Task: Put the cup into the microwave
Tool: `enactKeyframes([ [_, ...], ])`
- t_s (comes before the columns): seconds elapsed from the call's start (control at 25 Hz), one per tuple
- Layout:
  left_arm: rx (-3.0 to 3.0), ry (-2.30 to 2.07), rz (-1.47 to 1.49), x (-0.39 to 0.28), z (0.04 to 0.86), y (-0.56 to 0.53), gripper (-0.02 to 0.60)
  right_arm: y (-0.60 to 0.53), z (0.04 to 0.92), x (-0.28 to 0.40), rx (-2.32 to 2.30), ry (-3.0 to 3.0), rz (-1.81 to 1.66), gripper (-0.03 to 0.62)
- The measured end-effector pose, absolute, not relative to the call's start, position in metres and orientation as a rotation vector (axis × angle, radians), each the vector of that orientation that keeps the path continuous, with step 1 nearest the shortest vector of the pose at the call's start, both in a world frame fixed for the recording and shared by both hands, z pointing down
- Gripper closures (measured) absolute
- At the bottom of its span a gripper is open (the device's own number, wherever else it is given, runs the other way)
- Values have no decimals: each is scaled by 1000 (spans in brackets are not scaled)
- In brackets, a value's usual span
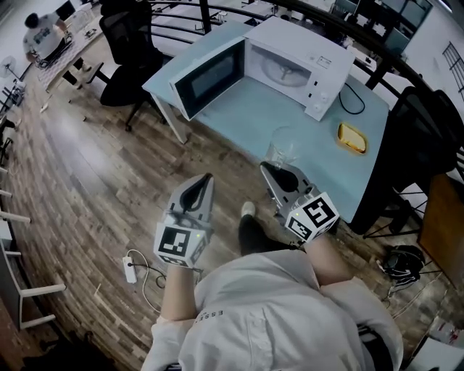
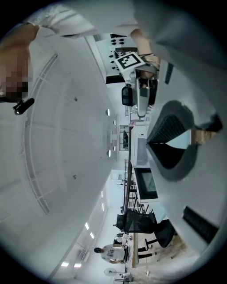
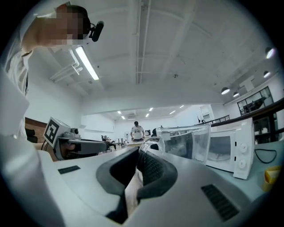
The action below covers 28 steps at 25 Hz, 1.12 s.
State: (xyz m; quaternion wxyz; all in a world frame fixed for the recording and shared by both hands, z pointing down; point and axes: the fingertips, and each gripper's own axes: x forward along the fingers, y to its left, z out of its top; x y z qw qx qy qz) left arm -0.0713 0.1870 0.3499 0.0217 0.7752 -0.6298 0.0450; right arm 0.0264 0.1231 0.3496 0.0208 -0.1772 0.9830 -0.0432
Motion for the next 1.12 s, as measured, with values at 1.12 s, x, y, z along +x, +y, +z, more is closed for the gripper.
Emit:
enactKeyframes([
  [1.12,2647,-1550,223,-114,366,-177,578,-198,391,-41,-754,3094,-218,577],
])
